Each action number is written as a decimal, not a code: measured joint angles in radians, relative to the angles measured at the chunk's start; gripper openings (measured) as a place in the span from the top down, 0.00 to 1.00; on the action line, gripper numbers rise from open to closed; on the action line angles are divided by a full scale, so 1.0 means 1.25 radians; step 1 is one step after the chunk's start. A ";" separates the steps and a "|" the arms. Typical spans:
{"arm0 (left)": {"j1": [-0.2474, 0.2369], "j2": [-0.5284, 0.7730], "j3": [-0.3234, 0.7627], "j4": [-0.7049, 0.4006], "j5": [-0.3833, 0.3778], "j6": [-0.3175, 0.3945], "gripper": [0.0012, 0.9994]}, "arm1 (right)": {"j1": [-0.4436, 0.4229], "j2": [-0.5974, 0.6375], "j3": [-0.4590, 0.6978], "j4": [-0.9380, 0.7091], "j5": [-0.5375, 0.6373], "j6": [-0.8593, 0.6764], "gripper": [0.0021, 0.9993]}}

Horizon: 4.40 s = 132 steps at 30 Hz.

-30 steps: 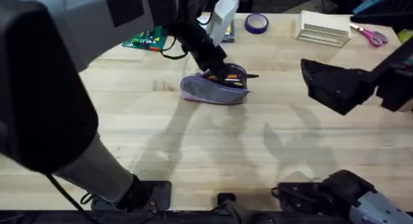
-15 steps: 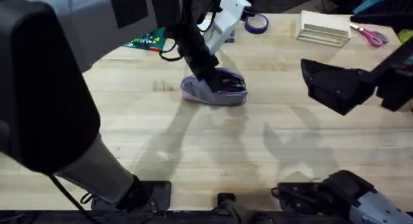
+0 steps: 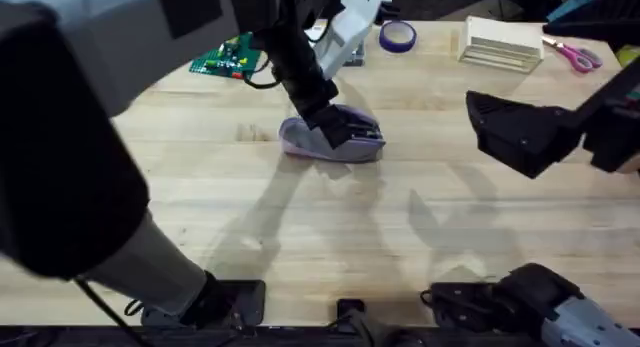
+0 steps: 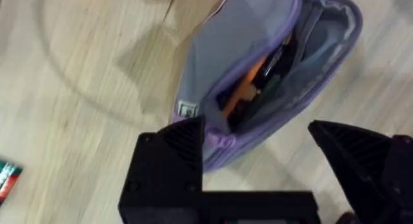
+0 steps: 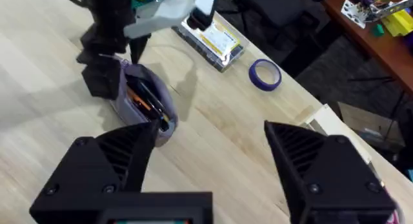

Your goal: Unzip the bag, pick up the pens from the table one at a time and place them inside, then zip the bag closed.

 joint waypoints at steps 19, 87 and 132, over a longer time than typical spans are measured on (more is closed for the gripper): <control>0.219 -0.271 0.008 -0.126 -0.014 0.072 0.01 | 0.000 0.016 0.000 0.063 -0.013 0.000 0.00; 0.448 -0.272 -0.178 -0.145 0.319 0.727 0.01 | 0.211 0.498 0.157 0.137 -0.221 0.280 0.00; 0.480 -0.272 -0.186 -0.138 0.350 0.728 0.01 | 0.168 0.813 0.161 0.268 -0.204 0.358 0.00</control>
